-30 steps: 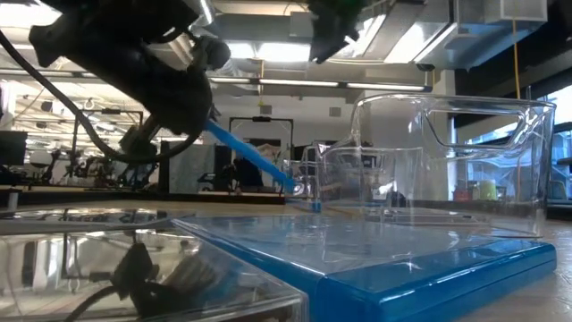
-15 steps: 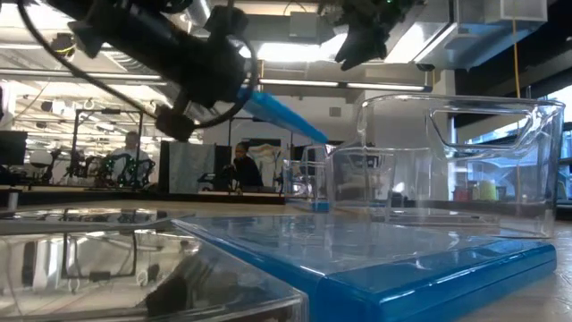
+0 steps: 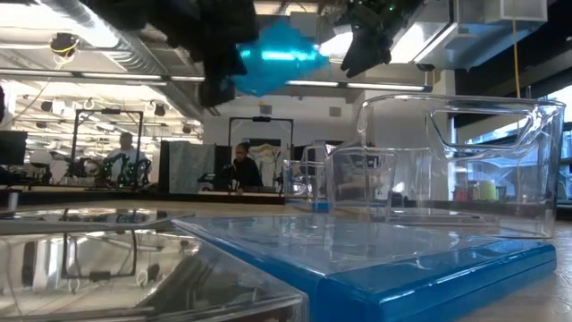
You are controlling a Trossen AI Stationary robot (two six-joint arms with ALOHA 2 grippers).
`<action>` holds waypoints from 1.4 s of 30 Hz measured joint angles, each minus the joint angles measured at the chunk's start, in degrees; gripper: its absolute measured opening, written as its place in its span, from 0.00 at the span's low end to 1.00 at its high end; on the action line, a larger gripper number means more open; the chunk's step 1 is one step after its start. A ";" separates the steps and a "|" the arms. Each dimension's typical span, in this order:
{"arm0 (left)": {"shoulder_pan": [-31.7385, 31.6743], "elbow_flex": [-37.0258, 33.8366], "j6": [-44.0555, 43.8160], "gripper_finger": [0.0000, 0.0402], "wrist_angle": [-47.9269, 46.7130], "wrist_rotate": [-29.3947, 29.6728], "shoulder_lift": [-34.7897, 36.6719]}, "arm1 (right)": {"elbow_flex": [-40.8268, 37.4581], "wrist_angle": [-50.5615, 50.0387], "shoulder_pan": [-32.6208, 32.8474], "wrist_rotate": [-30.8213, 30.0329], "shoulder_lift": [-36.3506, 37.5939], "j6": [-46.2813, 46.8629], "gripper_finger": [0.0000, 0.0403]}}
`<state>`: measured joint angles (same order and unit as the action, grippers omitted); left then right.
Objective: Pick & place jewel cases by type
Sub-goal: Put the top blue CD case into the top transparent bin
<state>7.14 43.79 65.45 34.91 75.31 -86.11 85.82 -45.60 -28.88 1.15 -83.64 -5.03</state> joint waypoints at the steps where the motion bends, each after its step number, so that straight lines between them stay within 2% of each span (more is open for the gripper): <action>1: -1.15 0.00 -4.16 0.06 1.80 -0.38 0.96 | 0.00 0.03 -0.01 0.00 0.00 -0.07 0.54; 3: -3.69 0.00 -13.00 0.06 2.92 -1.74 3.63 | 0.00 0.34 -0.20 -0.39 0.01 -0.56 0.54; 6: -6.86 0.00 -25.11 0.04 1.49 -10.08 8.05 | 0.00 0.54 -0.28 -2.82 0.00 -1.85 0.54; 13: -14.54 0.00 -50.87 0.03 -10.29 -49.15 17.97 | 0.00 0.63 -0.26 -4.11 0.00 -4.57 0.54; 16: -18.85 0.00 -60.22 0.04 -14.42 -61.54 19.72 | 0.00 0.74 -0.26 -3.67 0.00 -6.22 0.54; 19: -22.70 -0.02 -68.00 0.05 -15.91 -69.69 19.85 | 0.00 1.84 -0.29 1.53 0.00 -8.07 0.54; 21: -24.84 -0.01 -71.88 0.05 -15.43 -74.32 19.33 | 0.00 2.85 -0.29 8.08 0.00 -10.21 0.54; 24: -27.31 0.00 -75.02 0.05 -15.54 -78.53 18.05 | 0.00 5.52 -0.05 17.97 0.02 -10.69 0.54; 26: -28.30 -0.02 -76.09 0.04 -15.17 -80.16 17.10 | 0.02 7.29 0.19 20.81 0.04 -10.61 0.54; 30: -28.67 -0.02 -76.42 0.04 -12.70 -85.32 15.10 | 0.04 11.83 0.36 19.84 -0.35 -9.33 0.54; 33: -28.45 -0.02 -76.85 0.04 -11.03 -89.20 14.02 | 0.05 13.14 0.45 22.74 -1.41 -8.73 0.54; 38: -28.51 -0.04 -76.60 0.04 -10.83 -90.42 13.70 | 0.04 12.87 0.77 24.27 -1.88 -8.56 0.54; 42: -29.08 -0.02 -75.31 0.04 -11.99 -90.45 14.25 | 0.04 9.65 0.81 22.75 -1.61 -9.12 0.54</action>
<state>-21.94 43.77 -9.86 22.92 -15.15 -71.86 85.86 -35.96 -28.08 23.89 -85.24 -14.14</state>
